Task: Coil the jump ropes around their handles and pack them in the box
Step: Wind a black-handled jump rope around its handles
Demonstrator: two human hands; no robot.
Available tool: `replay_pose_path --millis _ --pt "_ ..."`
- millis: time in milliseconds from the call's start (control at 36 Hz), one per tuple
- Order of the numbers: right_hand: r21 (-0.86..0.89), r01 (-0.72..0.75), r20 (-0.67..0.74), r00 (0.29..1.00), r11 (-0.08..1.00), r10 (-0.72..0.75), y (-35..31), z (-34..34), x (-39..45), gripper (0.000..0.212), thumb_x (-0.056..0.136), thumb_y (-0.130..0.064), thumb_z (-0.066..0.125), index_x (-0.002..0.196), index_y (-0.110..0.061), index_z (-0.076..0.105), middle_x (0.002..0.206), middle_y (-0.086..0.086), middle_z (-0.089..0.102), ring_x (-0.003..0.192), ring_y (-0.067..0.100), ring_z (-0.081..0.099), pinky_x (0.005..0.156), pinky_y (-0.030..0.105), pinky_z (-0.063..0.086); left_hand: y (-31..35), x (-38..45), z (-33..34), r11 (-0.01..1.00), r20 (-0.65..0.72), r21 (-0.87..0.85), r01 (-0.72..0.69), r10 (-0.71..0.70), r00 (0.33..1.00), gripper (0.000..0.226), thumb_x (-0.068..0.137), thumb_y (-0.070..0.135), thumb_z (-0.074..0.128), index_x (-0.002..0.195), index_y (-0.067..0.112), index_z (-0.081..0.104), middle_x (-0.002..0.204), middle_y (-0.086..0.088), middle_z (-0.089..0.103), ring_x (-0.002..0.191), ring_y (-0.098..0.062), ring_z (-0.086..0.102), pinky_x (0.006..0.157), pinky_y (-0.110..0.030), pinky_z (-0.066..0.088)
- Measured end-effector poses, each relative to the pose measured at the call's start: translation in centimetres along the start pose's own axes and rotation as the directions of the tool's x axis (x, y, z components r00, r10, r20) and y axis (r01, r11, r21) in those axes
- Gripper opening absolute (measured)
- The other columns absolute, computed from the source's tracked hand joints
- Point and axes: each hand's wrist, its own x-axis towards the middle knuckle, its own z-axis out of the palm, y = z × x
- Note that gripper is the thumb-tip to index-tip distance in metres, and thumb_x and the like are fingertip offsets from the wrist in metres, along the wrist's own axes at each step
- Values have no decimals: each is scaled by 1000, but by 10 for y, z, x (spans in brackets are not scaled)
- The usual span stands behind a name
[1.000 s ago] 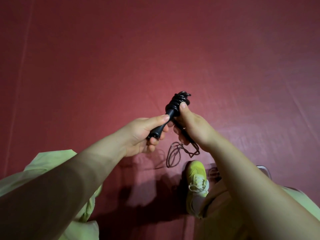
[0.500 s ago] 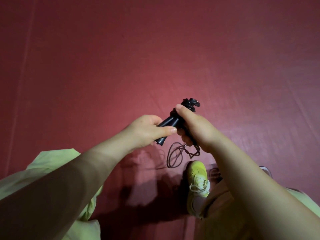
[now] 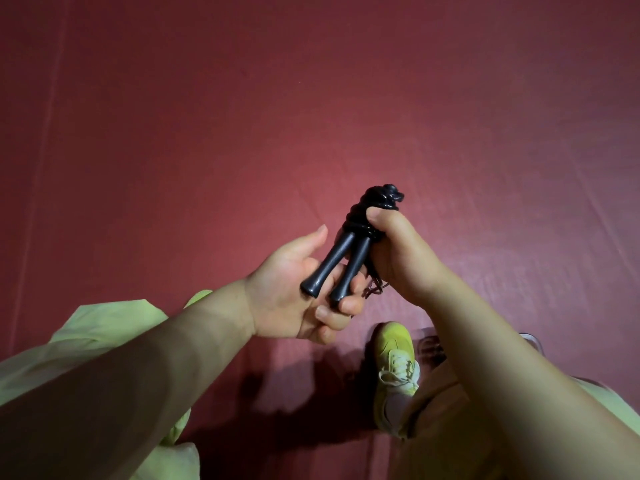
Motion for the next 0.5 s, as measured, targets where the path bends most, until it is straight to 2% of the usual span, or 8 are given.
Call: replay_pose_path --millis 56,139,222,306,417,500 --pt "10 -21 -8 1000 1000 21 0 0 1 35 75 -47 46 82 -13 54 82 15 51 79 29 48 78 42 39 0 1 1 1000 -14 8 6 -6 1000 68 83 73 19 82 16 56 70 1 49 51 -10 36 55 -26 34" --pt "-92 -49 -35 998 995 46 2 -2 4 45 77 -54 46 86 -14 62 86 16 57 80 28 54 76 39 43 2 2 1 999 -126 43 0 5 992 62 85 69 21 78 16 54 67 1 48 49 -9 34 53 -26 32" --pt "-184 -81 -39 996 980 75 4 -4 5 55 82 -62 47 86 -12 68 74 10 63 66 24 59 65 35 47 4 3 2 994 -267 106 24 5 964 61 89 66 17 76 16 51 65 1 47 47 -9 31 52 -26 29" --pt "-249 -136 -38 991 959 131 3 -6 4 53 99 -52 39 86 -8 66 63 3 62 53 18 58 51 29 48 5 4 1 984 -406 170 52 21 914 61 93 63 16 75 17 52 61 0 47 43 -8 29 50 -24 26" --pt "-309 -188 -60 982 932 178 5 -6 4 50 101 -46 37 85 -7 64 63 3 62 52 19 59 49 28 49 4 8 -2 953 -568 281 113 70 820 61 96 60 18 75 15 54 59 -1 51 39 -8 29 49 -24 24" --pt "-320 -214 -84 977 923 198 7 -7 4 50 102 -45 39 84 -5 64 57 1 60 47 17 58 43 25 47 2 11 -3 919 -632 359 161 112 767 61 97 60 18 77 15 53 57 -1 53 40 -8 30 48 -24 24"
